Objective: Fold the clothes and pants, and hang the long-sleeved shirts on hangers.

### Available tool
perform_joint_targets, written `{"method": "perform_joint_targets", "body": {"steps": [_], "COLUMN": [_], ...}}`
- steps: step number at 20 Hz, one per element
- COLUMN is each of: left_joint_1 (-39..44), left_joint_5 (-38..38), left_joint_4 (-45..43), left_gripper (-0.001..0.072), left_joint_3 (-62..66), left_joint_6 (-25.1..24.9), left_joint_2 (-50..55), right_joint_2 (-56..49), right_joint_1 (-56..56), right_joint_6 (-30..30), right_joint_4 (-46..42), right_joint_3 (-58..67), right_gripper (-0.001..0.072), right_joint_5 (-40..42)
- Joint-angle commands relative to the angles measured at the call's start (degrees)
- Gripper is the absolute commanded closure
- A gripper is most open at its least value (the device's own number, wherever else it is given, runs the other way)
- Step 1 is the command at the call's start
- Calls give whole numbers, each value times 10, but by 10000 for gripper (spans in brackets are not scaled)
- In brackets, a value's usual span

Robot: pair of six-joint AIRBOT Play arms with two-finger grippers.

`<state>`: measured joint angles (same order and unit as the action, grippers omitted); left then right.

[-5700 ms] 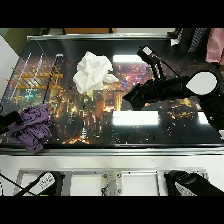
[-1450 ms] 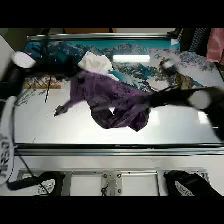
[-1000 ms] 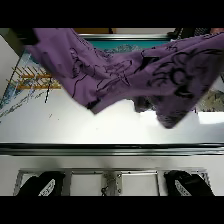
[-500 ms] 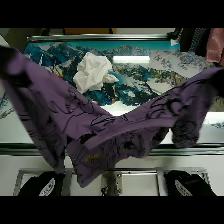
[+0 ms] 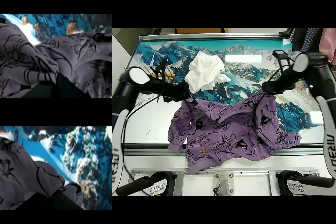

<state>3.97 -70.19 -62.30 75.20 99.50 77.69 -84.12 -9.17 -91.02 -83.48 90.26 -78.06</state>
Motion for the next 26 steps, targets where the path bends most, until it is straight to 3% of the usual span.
{"method": "perform_joint_targets", "body": {"steps": [1,2,3,7,9,12,15,19,26], "left_joint_1": [-16,-27,-34,2,71,205,330,422,421], "left_joint_5": [41,40,39,47,57,141,196,163,73], "left_joint_4": [14,14,14,-54,-134,-208,-274,-405,-445], "left_gripper": [414,98,54,54,54,55,55,55,55], "left_joint_3": [48,76,98,85,19,-82,-100,-26,90], "left_joint_6": [-1,-1,-1,-36,-35,-14,24,68,71], "left_joint_2": [84,89,87,12,-35,-62,-12,104,245], "right_joint_2": [-44,-39,-28,62,111,186,246,300,330], "right_joint_1": [8,15,24,37,35,35,35,37,37], "right_joint_6": [9,18,31,57,53,30,15,14,15], "right_joint_4": [-4,-4,-3,-3,10,16,0,-1,-1], "right_joint_3": [7,19,28,20,-5,-63,-100,-111,-115], "right_gripper": [279,64,56,56,57,57,57,57,57], "right_joint_5": [134,146,149,136,131,132,132,132,131]}}
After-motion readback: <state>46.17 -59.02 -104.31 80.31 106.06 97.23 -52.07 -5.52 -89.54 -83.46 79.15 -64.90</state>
